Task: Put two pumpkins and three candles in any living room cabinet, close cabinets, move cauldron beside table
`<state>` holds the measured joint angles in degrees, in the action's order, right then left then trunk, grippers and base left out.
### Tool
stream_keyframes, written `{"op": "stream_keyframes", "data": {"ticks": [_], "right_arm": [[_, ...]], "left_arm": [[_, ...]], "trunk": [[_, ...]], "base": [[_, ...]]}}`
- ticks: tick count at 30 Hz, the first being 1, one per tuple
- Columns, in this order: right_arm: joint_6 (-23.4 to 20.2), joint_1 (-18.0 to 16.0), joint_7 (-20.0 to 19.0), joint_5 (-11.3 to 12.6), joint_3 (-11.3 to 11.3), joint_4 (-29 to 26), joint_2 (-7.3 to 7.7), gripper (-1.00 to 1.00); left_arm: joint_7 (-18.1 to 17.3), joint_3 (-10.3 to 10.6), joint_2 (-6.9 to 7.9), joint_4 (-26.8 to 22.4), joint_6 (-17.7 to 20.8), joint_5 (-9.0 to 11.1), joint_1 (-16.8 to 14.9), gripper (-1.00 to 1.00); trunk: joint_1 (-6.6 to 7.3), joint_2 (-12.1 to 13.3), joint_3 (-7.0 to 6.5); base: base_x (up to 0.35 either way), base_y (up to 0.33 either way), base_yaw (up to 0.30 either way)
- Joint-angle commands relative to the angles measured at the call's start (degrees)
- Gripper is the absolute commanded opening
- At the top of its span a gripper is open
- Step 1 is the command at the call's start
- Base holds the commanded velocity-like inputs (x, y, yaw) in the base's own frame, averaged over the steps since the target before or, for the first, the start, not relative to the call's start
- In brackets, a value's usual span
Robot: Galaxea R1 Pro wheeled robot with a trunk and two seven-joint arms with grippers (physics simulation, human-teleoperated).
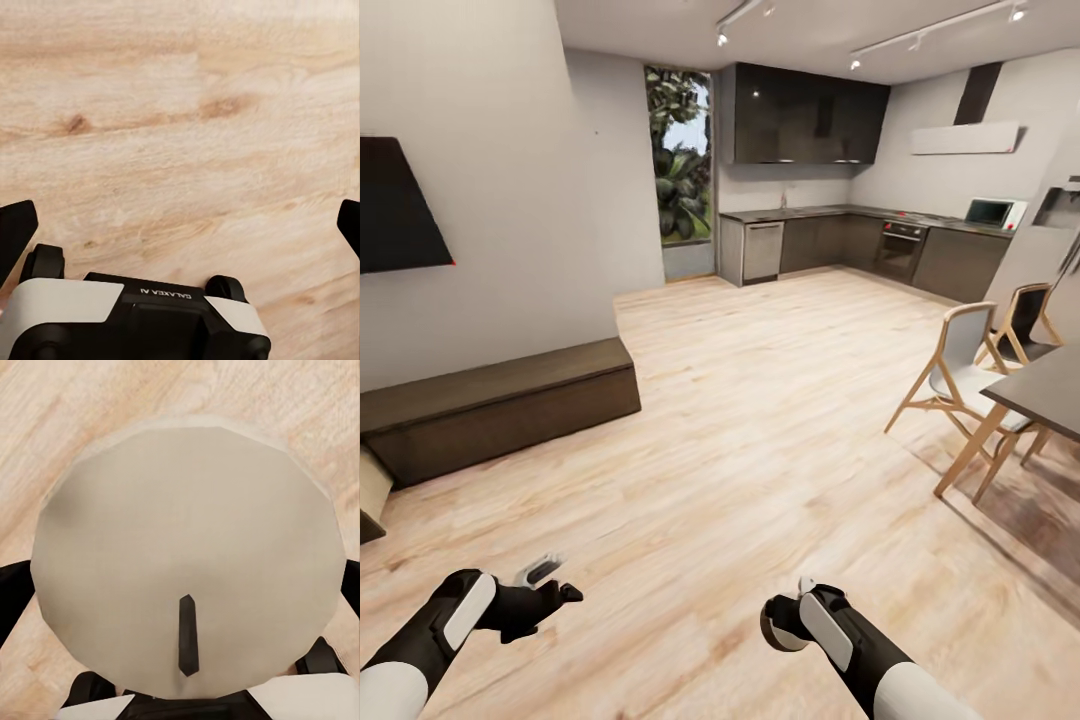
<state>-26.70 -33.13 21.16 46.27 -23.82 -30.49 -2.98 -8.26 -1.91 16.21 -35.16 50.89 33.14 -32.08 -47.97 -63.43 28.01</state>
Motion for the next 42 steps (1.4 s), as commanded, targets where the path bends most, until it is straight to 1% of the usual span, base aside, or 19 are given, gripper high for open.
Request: {"op": "stream_keyframes", "data": {"ticks": [1, 9, 15, 26, 34, 37, 42], "right_arm": [[0.07, -0.01, 0.02, 0.14, 0.0, -0.01, 0.0, -1.0], [0.07, -0.01, 0.02, 0.14, -0.08, -0.01, 0.0, -1.0], [0.38, -0.01, -0.16, 0.12, -0.21, -0.07, 0.16, -1.0], [0.36, 0.33, -0.58, -0.01, -0.88, -0.08, 0.56, -1.0], [0.15, 0.35, -0.59, 0.11, -0.59, 0.18, 0.57, -1.0], [0.16, 0.35, -0.49, 0.07, -0.6, 0.18, 0.24, -1.0], [0.16, 0.3, -0.33, 0.05, -0.54, 0.21, 0.11, -1.0]], "left_arm": [[0.0, -0.01, 0.0, 0.0, 0.0, -0.01, 0.0, 1.0], [0.0, -0.02, -0.03, 0.0, 0.0, -0.01, 0.0, 1.0], [-0.03, 0.05, 0.0, 0.0, 0.0, -0.01, 0.0, 1.0], [-0.09, 0.06, 0.05, 0.0, -0.09, -0.01, 0.0, 1.0], [-0.09, 0.06, 0.05, 0.0, -0.09, -0.01, 0.0, 1.0], [-0.09, 0.06, 0.05, 0.0, -0.09, -0.01, 0.0, 1.0], [-0.09, 0.06, 0.05, 0.0, -0.09, -0.01, 0.0, 1.0]], "trunk": [[0.0, 0.0, 0.0], [0.0, 0.0, 0.0], [0.0, 0.0, 0.0], [0.0, 0.0, 0.0], [0.0, 0.0, 0.0], [0.0, 0.0, 0.0], [0.0, 0.0, 0.0]], "base": [[-0.161, 0.129, 0.283], [-0.145, 0.127, 0.283], [-0.02, 0.124, 0.257], [0.228, 0.159, 0.019], [0.192, 0.231, 0.01], [0.144, 0.248, 0.193], [0.13, 0.248, 0.274]]}}
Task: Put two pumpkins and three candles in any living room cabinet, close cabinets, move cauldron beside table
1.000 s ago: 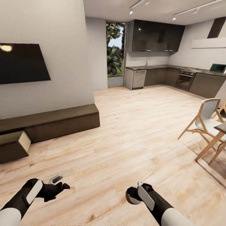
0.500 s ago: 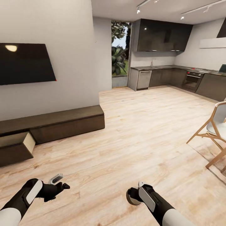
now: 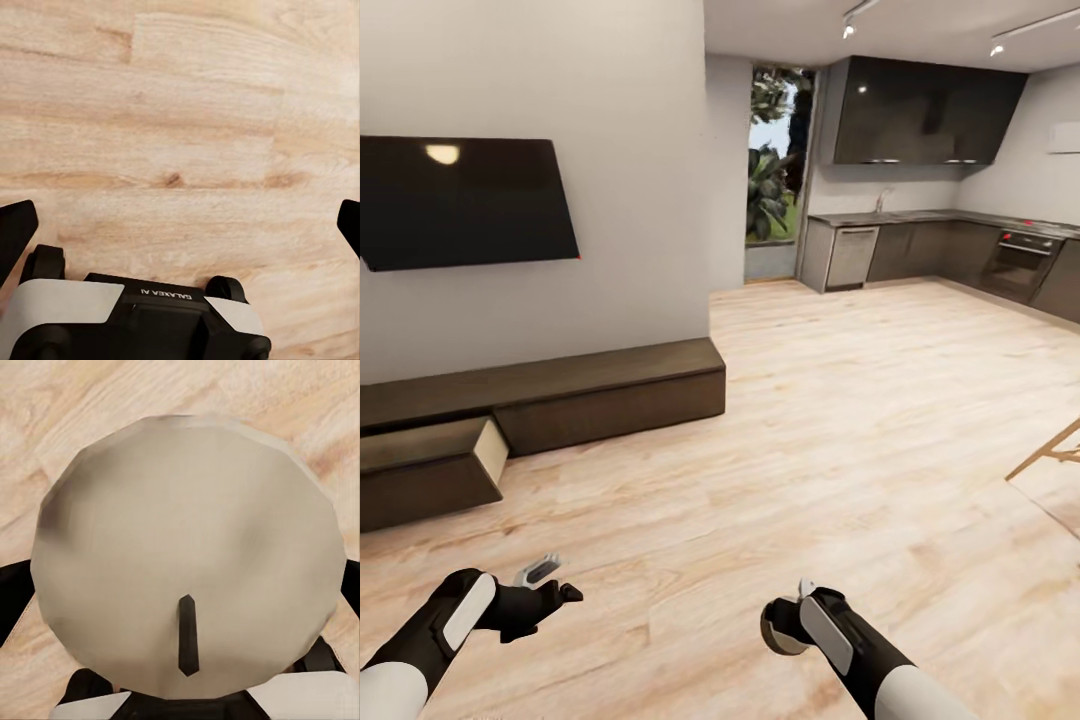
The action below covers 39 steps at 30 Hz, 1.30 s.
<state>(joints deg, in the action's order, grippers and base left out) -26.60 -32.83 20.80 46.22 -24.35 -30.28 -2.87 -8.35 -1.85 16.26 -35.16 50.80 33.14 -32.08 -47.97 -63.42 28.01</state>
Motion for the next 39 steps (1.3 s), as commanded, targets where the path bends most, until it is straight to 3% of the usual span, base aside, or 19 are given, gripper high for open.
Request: {"op": "stream_keyframes", "data": {"ticks": [1, 13, 27, 39], "right_arm": [[0.06, -0.01, 0.06, 0.09, -0.02, 0.01, -0.08, -1.0], [0.06, -0.05, 0.22, 0.06, -0.04, -0.15, -0.2, -1.0], [0.15, -0.05, 0.08, 0.16, 0.14, -0.31, 0.09, -1.0], [0.06, -0.05, 0.29, 0.09, 0.01, -0.31, -0.2, -1.0]], "left_arm": [[0.0, 0.0, 0.0, 0.0, 0.0, -0.01, 0.0, 1.0], [0.0, 0.0, 0.0, 0.0, 0.0, -0.01, 0.0, 1.0], [0.0, 0.0, 0.09, 0.0, 0.04, -0.01, 0.0, 1.0], [0.0, 0.0, 0.09, 0.0, 0.0, -0.01, 0.0, 1.0]], "trunk": [[0.0, 0.0, 0.0], [0.0, 0.0, 0.05], [0.0, 0.0, 0.09], [0.0, 0.0, 0.1]], "base": [[0.147, 0.241, 0.288], [0.21, 0.227, 0.281], [0.192, 0.249, 0.029], [0.082, 0.308, 0.253]]}}
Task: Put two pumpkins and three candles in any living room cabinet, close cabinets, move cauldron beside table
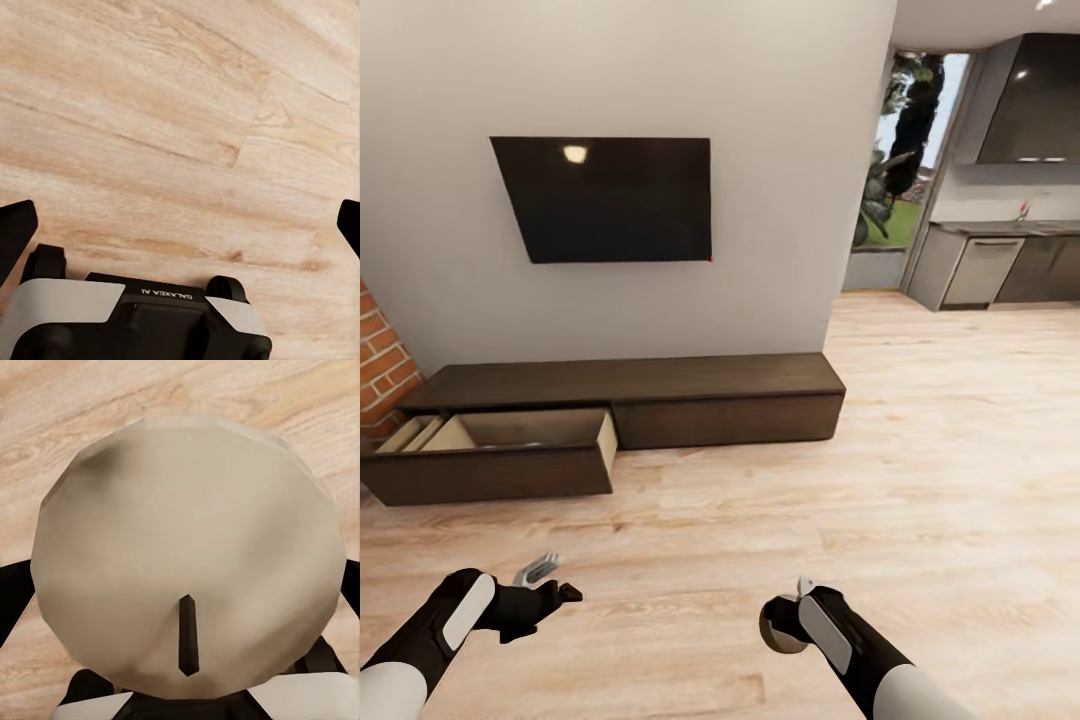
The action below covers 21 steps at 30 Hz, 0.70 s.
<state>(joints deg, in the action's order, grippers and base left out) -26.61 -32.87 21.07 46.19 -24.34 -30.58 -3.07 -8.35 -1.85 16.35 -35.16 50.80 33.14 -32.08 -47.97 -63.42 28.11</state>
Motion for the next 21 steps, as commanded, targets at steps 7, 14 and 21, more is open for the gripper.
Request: {"op": "stream_keyframes", "data": {"ticks": [7, 14, 21], "right_arm": [[-0.36, -0.01, -0.14, 0.12, -0.03, -0.01, 0.2, -1.0], [-0.38, -0.01, -0.27, 0.21, 0.08, -0.01, 0.12, -1.0], [-0.44, -0.01, -0.11, 0.14, -0.02, -0.01, -0.07, -1.0]], "left_arm": [[0.0, 0.0, 0.0, 0.0, 0.0, -0.01, 0.0, 1.0], [0.0, 0.0, 0.0, 0.0, 0.0, -0.01, 0.0, 1.0], [0.0, 0.0, 0.0, 0.0, 0.0, -0.01, 0.0, 1.0]], "trunk": [[0.0, 0.0, 0.02], [0.0, 0.0, 0.02], [0.0, 0.0, 0.02]], "base": [[0.077, 0.31, 0.07], [0.077, 0.31, 0.001], [0.064, 0.31, 0.118]]}}
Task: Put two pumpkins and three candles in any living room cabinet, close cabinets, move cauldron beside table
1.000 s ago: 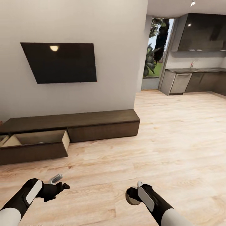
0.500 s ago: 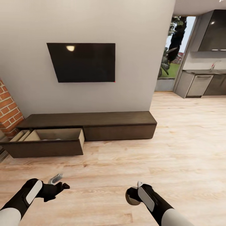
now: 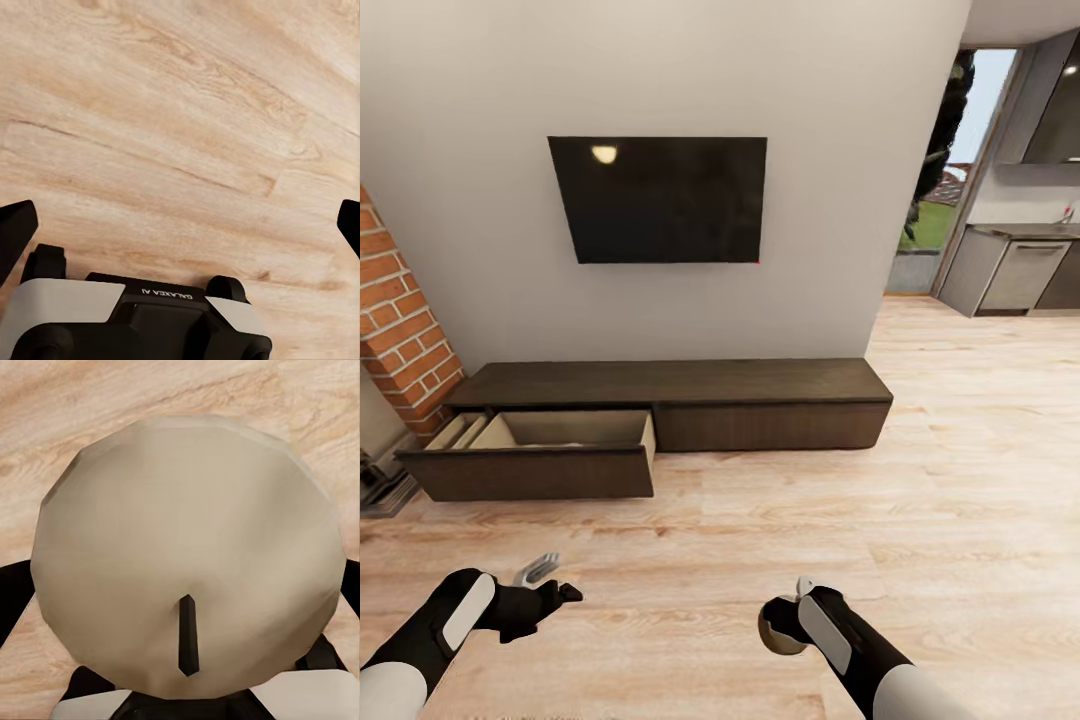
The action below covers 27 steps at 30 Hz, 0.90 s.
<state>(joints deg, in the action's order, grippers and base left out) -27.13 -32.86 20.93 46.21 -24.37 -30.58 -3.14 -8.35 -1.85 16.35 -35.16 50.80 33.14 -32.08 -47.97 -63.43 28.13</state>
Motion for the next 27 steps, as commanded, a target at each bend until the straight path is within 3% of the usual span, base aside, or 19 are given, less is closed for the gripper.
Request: {"op": "stream_keyframes", "data": {"ticks": [1, 12, 27], "right_arm": [[0.06, -0.01, 0.04, 0.12, -0.03, -0.01, -0.01, -1.0], [0.06, -0.01, 0.04, 0.11, -0.05, -0.01, -0.03, -1.0], [0.14, -0.01, -0.1, 0.11, -0.02, -0.01, 0.02, -1.0]], "left_arm": [[0.0, 0.0, 0.0, 0.0, 0.0, -0.01, 0.0, 1.0], [0.0, 0.0, 0.08, 0.0, 0.0, -0.01, 0.0, 1.0], [-0.04, 0.0, 0.09, 0.0, -0.05, -0.01, 0.0, 1.0]], "trunk": [[0.0, 0.0, 0.0], [0.0, 0.0, 0.0], [0.0, 0.0, 0.0]], "base": [[0.11, 0.302, 0.263], [0.232, 0.254, 0.281], [0.257, 0.242, 0.02]]}}
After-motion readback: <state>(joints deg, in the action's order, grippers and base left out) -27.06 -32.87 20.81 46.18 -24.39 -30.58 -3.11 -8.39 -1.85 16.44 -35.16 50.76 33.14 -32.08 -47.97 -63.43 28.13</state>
